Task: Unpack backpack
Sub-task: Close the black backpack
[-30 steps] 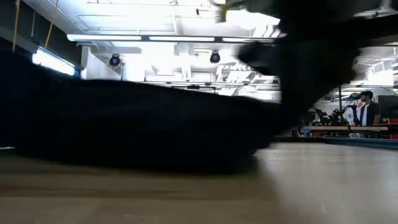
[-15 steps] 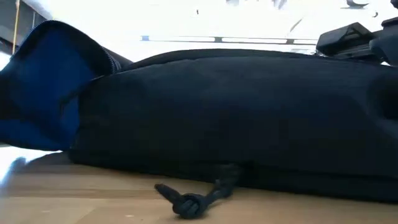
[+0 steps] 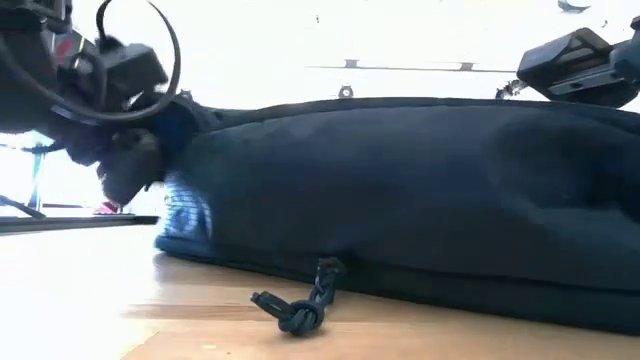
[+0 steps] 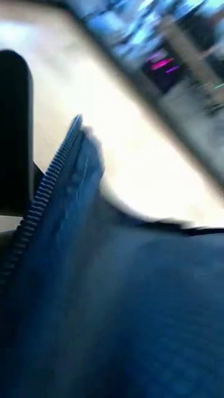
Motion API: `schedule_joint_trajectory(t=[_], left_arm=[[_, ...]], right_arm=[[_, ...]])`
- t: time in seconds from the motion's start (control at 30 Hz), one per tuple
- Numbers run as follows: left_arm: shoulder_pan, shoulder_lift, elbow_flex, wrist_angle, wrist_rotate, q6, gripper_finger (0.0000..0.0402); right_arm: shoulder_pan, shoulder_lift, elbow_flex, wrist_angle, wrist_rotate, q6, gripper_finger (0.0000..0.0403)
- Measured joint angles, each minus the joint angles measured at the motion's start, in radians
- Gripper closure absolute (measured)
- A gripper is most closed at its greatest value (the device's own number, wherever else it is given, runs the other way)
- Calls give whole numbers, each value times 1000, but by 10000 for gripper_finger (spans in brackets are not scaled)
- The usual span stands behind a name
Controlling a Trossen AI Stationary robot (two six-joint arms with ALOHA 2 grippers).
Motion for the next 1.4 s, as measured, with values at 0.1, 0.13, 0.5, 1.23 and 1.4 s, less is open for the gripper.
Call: schedule_joint_trajectory(t=[0.1, 0.13, 0.5, 1.23, 1.4], left_arm=[[4, -39, 20, 0, -182, 102, 402], [4, -49, 27, 1, -237, 134, 402], [5, -159, 51, 17, -378, 306, 402], [-20, -158, 98, 71, -254, 533, 402], [-20, -158, 98, 70, -248, 528, 402]], right_arm=[[0, 0, 0, 23, -6, -8, 403], [0, 0, 0, 34, -5, -13, 403], [-22, 0, 0, 155, -7, -87, 403], [-109, -182, 0, 192, -190, 134, 259], [-246, -351, 0, 88, -141, 122, 175]])
